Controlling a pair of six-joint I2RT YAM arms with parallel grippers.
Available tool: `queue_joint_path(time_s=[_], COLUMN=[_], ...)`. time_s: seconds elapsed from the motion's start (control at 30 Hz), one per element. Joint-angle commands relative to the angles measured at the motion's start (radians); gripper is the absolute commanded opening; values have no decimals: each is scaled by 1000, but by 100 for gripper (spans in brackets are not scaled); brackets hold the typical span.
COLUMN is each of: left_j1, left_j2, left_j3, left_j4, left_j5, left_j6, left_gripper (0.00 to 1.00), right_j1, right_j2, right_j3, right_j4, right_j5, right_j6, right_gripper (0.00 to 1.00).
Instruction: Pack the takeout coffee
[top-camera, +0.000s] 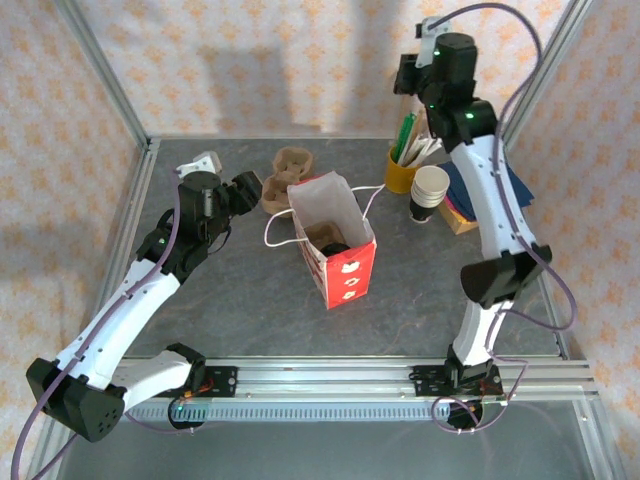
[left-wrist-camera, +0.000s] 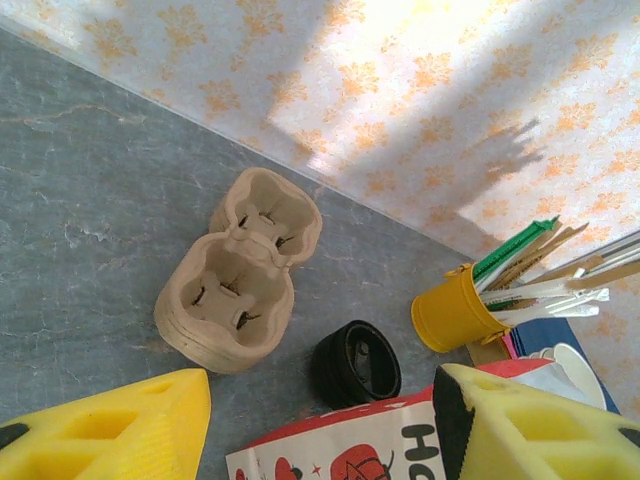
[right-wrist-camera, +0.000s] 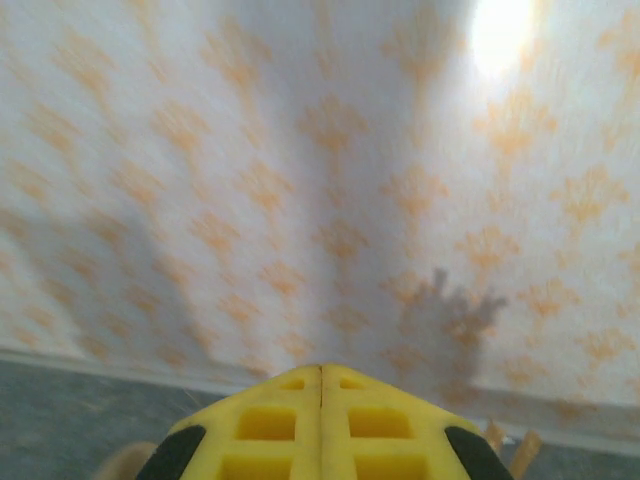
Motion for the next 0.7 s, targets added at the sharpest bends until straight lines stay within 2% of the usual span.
queue_joint_path(time_s=[0.0, 0.27, 0.53, 0.67], left_j1=[12, 12, 12, 12], left_j2=[-24, -51, -72, -79], left_j3=[-13, -35, -66, -76], left_j4=[31, 32, 46, 55], left_j5=[9, 9, 12, 14], left_j6=[-9, -15, -21, -23], left_gripper=[63, 63, 63, 63], right_j1=[13, 18, 29, 116], right_j2=[-108, -295, -395, -439], right_j3=[23, -47, -168, -253], right_j4=[-10, 32, 131, 123], right_j5=[-91, -377, -638, -610], right_j6=[80, 254, 459, 437], right_gripper=[0, 0, 0, 0])
